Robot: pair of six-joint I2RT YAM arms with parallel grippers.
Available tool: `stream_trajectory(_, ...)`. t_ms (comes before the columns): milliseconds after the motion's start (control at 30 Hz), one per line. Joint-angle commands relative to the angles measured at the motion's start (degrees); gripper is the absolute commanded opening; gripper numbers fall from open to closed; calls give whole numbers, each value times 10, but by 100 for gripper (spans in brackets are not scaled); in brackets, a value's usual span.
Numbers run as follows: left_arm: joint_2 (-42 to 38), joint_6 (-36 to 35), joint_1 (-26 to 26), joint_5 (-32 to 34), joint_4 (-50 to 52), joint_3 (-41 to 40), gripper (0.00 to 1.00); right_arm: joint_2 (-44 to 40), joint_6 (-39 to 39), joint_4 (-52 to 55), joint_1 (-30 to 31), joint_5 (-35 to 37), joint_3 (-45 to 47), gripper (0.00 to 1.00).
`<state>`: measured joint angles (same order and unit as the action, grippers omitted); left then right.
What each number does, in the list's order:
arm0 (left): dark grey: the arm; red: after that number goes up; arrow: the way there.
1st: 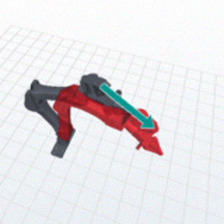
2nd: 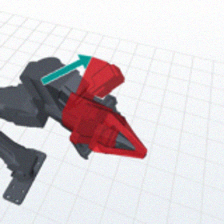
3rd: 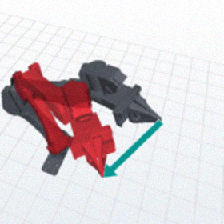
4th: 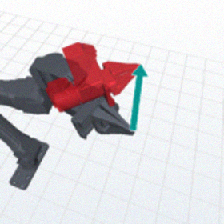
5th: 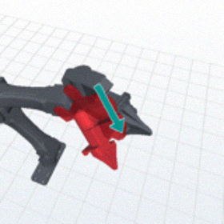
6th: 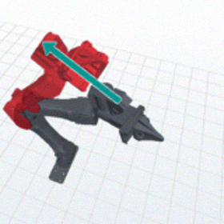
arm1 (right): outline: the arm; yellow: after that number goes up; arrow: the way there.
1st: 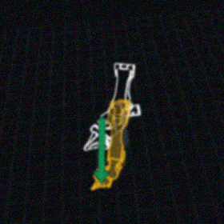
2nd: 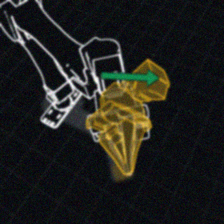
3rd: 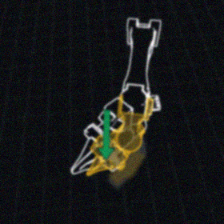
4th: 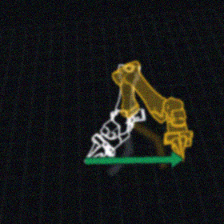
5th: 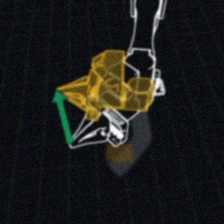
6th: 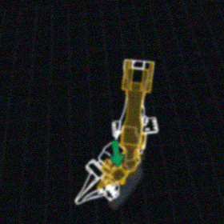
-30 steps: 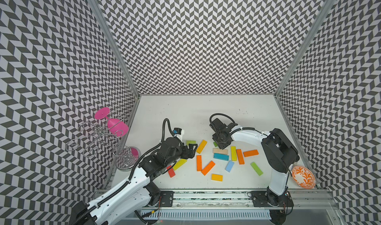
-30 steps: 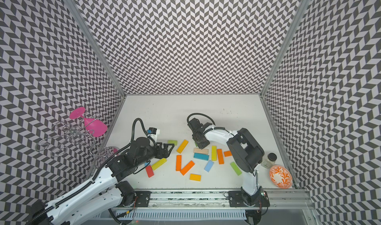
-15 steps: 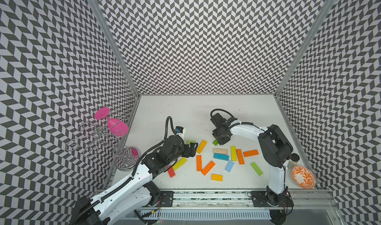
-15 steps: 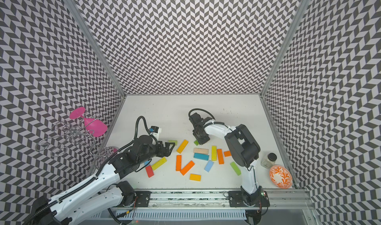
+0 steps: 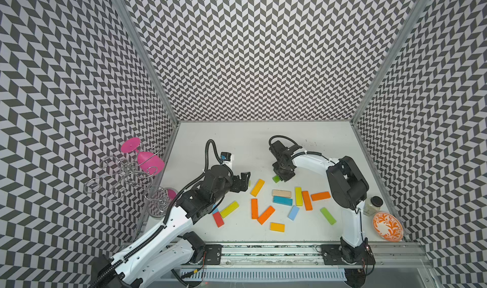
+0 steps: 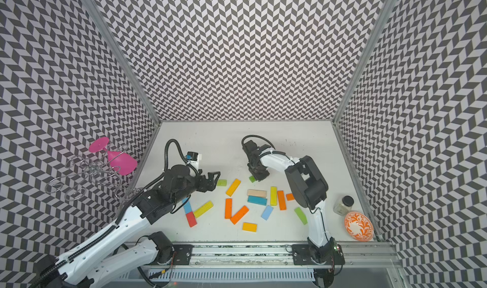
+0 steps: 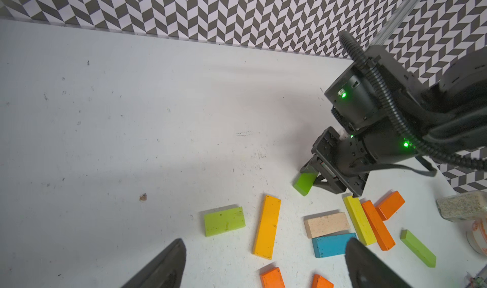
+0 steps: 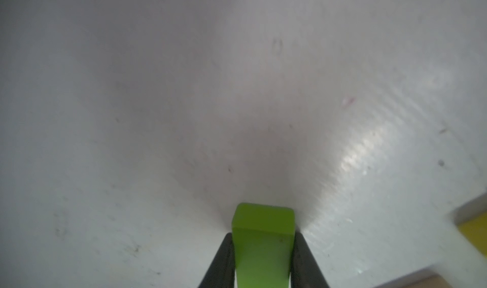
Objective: Assemble a giraffe with building blocks
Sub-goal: Move the building block to the center of the board.
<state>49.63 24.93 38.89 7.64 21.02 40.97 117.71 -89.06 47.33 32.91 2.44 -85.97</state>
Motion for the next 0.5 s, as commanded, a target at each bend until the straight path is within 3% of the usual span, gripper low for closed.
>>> stream_trajectory(0,10,-7,-3,-17,0,6,95,8,-19,15,-50,52,-45,20)
stream_trajectory(233,59,-8,-3,-53,-30,1,95,60,-36,-21,-120,45,-92,20)
stream_trajectory(467,97,-6,-3,-55,-48,4,94,130,-57,-25,-130,25,-173,25)
